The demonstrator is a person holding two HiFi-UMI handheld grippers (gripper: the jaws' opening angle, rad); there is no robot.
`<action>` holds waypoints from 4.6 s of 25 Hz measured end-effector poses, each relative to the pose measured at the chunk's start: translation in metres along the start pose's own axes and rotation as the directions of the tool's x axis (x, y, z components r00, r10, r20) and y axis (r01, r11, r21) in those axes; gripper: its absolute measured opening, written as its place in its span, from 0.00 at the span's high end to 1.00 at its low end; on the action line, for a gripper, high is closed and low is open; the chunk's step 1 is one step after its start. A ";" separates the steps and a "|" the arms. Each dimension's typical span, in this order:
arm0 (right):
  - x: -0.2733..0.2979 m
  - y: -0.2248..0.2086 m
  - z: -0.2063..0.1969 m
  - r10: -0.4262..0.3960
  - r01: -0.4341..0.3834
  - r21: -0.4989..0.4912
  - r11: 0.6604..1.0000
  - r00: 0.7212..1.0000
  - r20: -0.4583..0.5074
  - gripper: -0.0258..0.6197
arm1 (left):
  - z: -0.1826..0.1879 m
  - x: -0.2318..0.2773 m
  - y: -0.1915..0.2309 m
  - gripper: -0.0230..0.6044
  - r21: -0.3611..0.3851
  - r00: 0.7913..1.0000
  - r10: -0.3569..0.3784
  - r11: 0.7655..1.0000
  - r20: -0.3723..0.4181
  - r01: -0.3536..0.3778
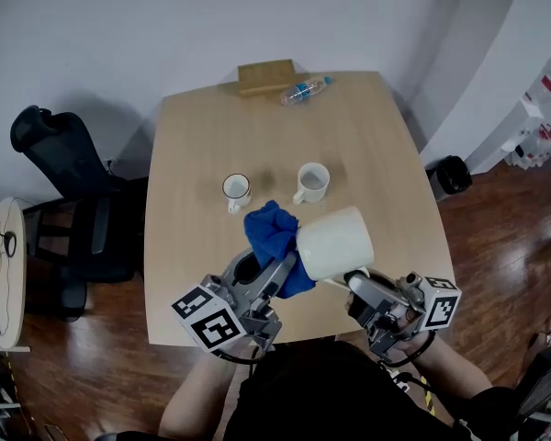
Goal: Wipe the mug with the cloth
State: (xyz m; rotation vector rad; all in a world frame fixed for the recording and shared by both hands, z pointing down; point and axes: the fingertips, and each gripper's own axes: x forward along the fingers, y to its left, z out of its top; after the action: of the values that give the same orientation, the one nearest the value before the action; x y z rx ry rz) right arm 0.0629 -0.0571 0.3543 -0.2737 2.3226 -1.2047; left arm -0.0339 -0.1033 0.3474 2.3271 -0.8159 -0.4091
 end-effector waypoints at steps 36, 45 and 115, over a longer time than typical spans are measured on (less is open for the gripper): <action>-0.084 -0.139 -0.045 -0.748 0.403 -0.730 0.552 0.626 -0.220 0.89 | -0.158 -0.129 0.182 0.76 0.668 0.413 0.687 0.712 -0.598 -0.216; -0.128 -0.224 -0.111 -0.873 0.433 -0.782 0.449 0.399 -0.280 0.89 | -0.218 -0.138 0.232 0.75 0.657 0.263 0.707 0.707 -0.656 -0.262; -0.221 0.115 -0.244 -0.710 0.544 -0.731 0.411 0.695 0.118 0.95 | -0.289 -0.289 -0.162 0.96 0.494 0.856 0.477 0.804 -0.201 -0.331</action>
State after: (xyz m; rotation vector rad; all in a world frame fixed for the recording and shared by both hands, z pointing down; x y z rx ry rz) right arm 0.1305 0.2704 0.4539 -1.5208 2.9062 -0.4680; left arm -0.0448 0.3149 0.4815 2.4237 -1.3166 0.3803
